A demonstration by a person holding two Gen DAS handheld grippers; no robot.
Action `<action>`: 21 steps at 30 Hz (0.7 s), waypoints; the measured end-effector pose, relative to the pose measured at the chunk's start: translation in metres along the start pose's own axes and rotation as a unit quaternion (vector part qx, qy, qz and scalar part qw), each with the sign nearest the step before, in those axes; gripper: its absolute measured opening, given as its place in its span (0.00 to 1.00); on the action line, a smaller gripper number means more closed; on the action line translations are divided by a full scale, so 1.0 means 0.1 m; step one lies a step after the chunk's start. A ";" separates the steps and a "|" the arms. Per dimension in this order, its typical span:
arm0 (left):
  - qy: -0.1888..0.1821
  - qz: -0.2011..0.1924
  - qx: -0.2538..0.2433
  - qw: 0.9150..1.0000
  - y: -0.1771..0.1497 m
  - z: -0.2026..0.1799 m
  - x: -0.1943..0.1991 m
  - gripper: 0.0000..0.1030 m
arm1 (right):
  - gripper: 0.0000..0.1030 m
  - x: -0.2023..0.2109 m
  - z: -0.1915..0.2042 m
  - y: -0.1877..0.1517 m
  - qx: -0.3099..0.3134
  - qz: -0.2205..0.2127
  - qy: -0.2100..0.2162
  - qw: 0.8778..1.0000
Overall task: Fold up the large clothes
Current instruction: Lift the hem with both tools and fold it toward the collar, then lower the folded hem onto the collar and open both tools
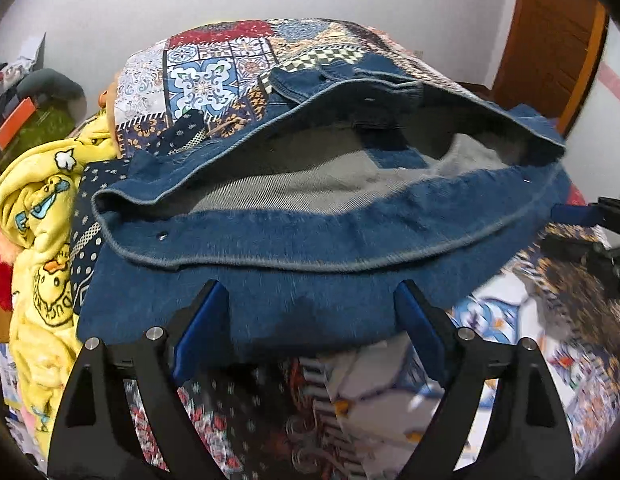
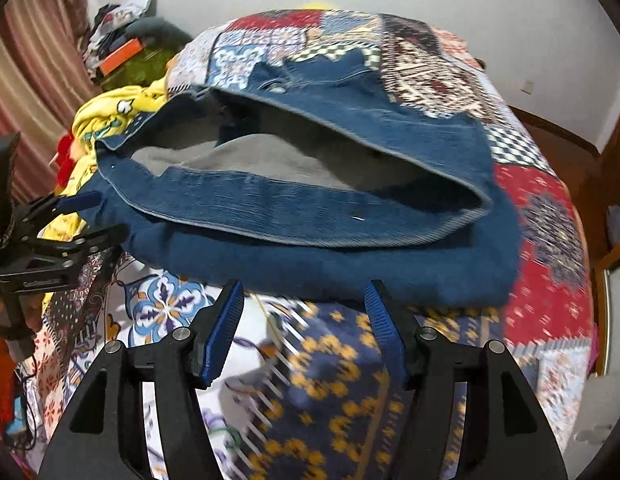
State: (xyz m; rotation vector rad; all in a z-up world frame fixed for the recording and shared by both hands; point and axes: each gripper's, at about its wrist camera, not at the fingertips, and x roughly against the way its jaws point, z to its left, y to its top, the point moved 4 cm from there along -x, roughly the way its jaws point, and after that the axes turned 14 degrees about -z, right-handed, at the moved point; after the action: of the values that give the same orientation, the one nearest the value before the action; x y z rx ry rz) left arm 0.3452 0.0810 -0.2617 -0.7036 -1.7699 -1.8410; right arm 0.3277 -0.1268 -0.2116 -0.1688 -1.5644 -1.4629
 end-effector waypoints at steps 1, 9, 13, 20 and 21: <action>0.005 -0.003 -0.002 1.000 0.02 0.01 -0.05 0.84 | 0.57 -0.06 0.03 0.01 0.005 0.002 0.000 1.000; 0.025 -0.018 0.017 0.999 0.64 0.41 -0.52 0.84 | 0.57 -0.46 -0.13 0.57 0.007 -0.031 -0.039 0.999; 0.092 -0.049 0.026 0.994 1.12 0.76 -0.61 0.84 | 0.57 -0.48 -0.36 1.00 -0.026 -0.079 -0.082 0.993; 0.095 -0.083 0.075 0.989 1.28 1.32 -0.25 0.85 | 0.58 -0.20 -0.64 1.23 -0.063 -0.118 -0.085 0.987; 0.097 -0.076 0.075 0.990 1.22 1.38 -0.21 0.86 | 0.61 -0.17 -0.66 1.20 -0.060 -0.115 -0.083 0.988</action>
State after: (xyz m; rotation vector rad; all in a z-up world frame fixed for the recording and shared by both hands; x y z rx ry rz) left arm 0.4462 0.2142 -0.1812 -0.3279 -1.8512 -1.7827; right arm 0.4509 -0.1404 -0.1503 -0.1889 -1.6742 -1.7632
